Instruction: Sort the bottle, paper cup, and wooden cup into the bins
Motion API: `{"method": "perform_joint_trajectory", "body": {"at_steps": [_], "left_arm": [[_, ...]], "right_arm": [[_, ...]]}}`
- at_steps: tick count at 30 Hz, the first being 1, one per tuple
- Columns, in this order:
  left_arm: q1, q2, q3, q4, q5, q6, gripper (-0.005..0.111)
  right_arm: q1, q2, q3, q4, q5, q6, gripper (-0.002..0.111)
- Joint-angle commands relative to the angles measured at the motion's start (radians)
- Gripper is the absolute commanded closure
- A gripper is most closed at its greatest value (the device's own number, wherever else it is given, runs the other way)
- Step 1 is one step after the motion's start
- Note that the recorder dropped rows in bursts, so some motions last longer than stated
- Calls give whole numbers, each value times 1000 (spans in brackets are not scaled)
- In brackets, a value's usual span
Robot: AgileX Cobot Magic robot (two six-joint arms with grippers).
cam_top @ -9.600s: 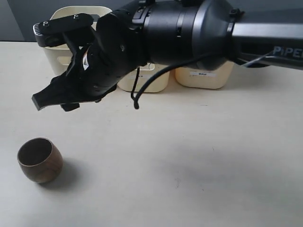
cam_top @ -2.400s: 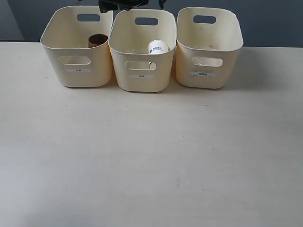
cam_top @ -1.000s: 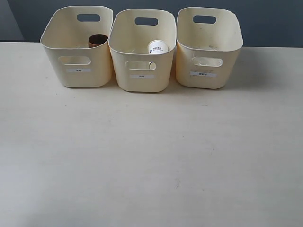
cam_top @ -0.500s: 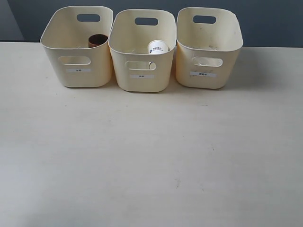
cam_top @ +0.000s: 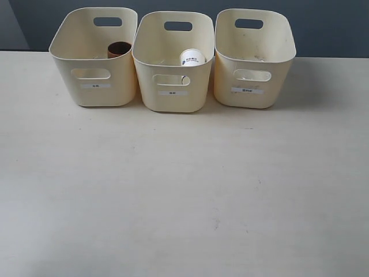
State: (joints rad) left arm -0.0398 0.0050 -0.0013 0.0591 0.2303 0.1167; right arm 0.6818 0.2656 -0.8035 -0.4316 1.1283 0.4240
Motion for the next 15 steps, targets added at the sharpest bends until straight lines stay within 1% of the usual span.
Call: {"method": "perform_joint_trajectory", "body": {"at_steps": [1,10,15], "left_arm": [[-3,-5,1,6,-5,-2,107],[-3,-5,1,6,-5,-2,107],[-3,-5,1,6,-5,-2,107]], "right_arm": [[-5,-92,60,-2,-10,51,66],[-5,-262,159,60,-10,56,66],[-5,-266,204,160,19,64,66]]}}
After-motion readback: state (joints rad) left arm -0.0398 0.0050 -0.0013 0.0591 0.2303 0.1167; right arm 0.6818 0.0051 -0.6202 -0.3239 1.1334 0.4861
